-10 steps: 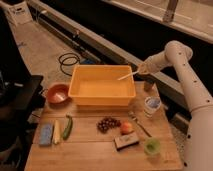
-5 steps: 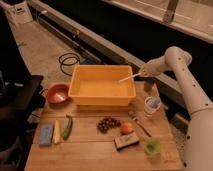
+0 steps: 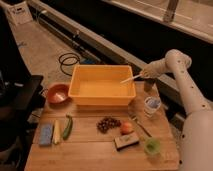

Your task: Place brush in metal cup

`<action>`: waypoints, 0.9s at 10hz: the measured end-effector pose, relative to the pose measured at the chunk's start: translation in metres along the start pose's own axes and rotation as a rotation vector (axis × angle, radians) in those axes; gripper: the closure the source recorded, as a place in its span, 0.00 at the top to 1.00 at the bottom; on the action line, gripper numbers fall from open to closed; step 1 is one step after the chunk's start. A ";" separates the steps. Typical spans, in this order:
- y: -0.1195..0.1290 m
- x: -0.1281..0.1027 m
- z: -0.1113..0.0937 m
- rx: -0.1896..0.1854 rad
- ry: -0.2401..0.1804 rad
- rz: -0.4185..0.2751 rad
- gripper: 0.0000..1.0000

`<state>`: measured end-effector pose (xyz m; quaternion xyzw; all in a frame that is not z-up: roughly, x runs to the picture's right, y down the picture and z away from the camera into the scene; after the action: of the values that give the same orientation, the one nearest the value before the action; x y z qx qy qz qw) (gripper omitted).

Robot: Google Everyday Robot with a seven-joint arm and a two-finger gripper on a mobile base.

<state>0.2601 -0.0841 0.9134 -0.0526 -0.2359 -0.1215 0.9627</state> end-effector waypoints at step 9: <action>0.021 0.012 0.021 -0.031 -0.041 0.080 0.15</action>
<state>0.2666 -0.0625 0.9370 -0.0796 -0.2515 -0.0855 0.9608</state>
